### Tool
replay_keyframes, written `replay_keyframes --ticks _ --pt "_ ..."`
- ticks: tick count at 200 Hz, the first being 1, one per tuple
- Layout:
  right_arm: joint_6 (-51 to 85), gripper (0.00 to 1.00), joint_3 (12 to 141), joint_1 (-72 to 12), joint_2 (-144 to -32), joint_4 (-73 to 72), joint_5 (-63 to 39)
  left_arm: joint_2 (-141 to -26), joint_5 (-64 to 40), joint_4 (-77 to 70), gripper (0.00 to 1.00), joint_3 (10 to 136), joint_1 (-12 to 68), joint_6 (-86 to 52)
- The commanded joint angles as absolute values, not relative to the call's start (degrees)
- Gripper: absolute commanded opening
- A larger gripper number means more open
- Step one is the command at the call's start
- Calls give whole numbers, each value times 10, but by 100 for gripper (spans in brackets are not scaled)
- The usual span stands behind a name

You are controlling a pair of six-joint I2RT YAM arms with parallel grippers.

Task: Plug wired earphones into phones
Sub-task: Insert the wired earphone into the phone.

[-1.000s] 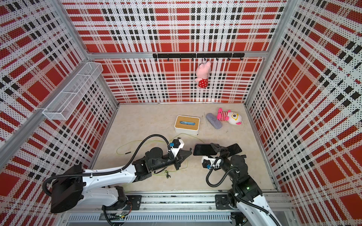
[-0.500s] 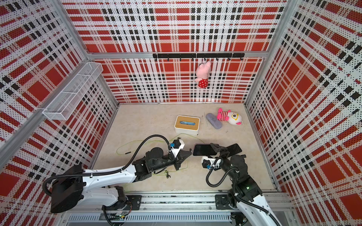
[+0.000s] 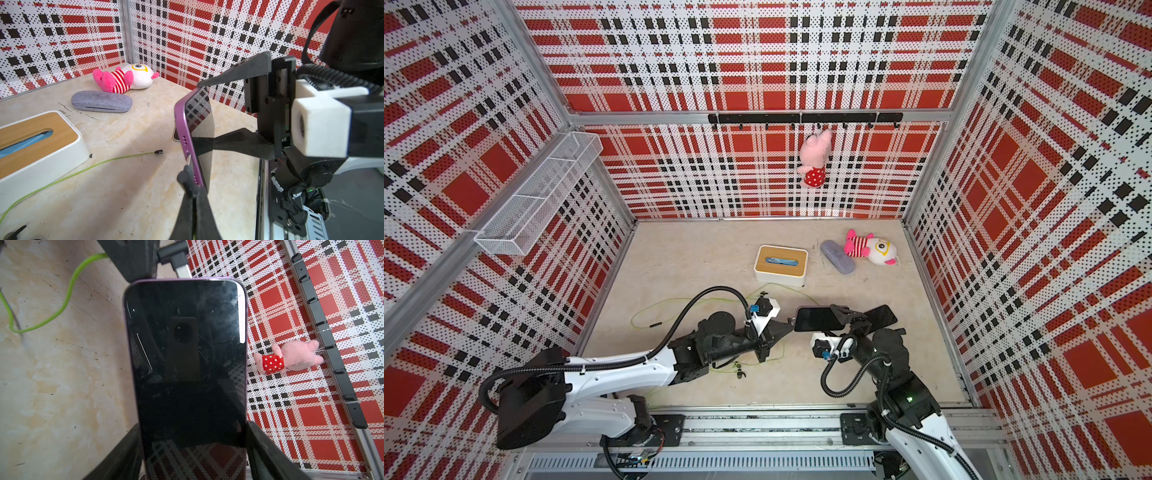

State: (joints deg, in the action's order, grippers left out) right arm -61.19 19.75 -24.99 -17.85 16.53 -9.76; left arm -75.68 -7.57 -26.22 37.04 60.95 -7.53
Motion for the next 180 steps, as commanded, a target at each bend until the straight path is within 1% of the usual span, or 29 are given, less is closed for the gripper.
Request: replay_keyframes --ticks 1,73,119,180 --pt "-643 50 211 -253 -181 154 -113 -767 -91 -242 0 396 613 -56" --pt "-713 50 221 -255 -179 196 -99 -795 -125 -147 0 442 602 -31" --pt "-760 50 216 -254 -160 218 -101 -805 -147 -127 0 452 600 -26" --pt "-774 50 211 -255 -149 223 -119 -813 -171 -114 0 460 599 -19"
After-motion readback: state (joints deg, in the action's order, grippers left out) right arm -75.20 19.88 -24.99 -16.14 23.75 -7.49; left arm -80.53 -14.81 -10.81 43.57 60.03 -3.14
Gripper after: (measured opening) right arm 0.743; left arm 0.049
